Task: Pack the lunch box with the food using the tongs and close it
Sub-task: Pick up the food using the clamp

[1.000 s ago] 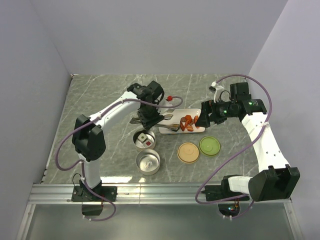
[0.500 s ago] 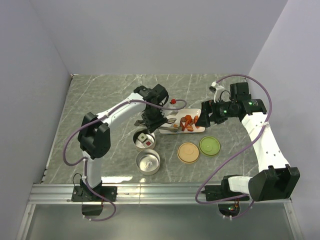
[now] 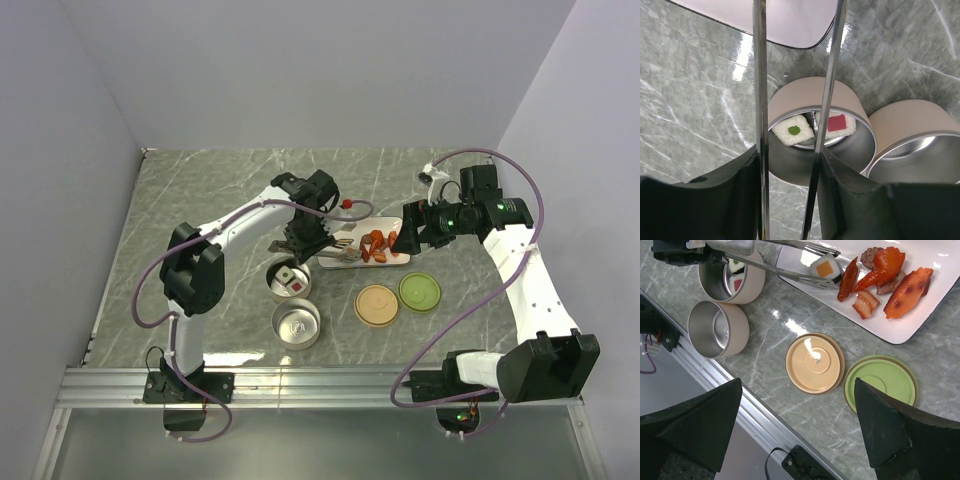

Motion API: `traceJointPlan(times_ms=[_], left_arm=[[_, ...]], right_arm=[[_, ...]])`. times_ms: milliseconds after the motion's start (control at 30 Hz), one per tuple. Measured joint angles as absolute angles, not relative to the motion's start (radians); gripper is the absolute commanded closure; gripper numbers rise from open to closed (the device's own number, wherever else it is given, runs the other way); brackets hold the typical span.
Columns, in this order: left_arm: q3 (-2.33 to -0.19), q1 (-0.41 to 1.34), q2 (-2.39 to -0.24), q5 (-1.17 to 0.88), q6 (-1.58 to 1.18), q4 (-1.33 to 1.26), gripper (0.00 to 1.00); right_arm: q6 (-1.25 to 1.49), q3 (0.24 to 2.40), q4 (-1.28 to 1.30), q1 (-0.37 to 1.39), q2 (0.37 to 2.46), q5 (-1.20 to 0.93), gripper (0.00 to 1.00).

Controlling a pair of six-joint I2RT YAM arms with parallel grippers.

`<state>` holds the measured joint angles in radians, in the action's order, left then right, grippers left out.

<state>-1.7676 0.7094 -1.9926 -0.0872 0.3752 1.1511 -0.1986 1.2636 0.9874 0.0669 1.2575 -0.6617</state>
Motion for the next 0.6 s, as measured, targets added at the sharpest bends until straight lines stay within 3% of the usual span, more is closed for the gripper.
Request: traceJointPlan(times_ms=[367, 600], left_arm=[[-1.807, 0.710, -1.976, -0.052, 0.367, 1.151, 0.65], [-1.785, 0.707, -1.837, -0.028, 0.352, 1.150, 0.67]], right_arm=[[-0.199, 1.264, 0.988, 0.067, 1.258, -0.661, 0.00], [-0.199, 1.264, 0.989, 0.067, 1.257, -0.654, 0.00]])
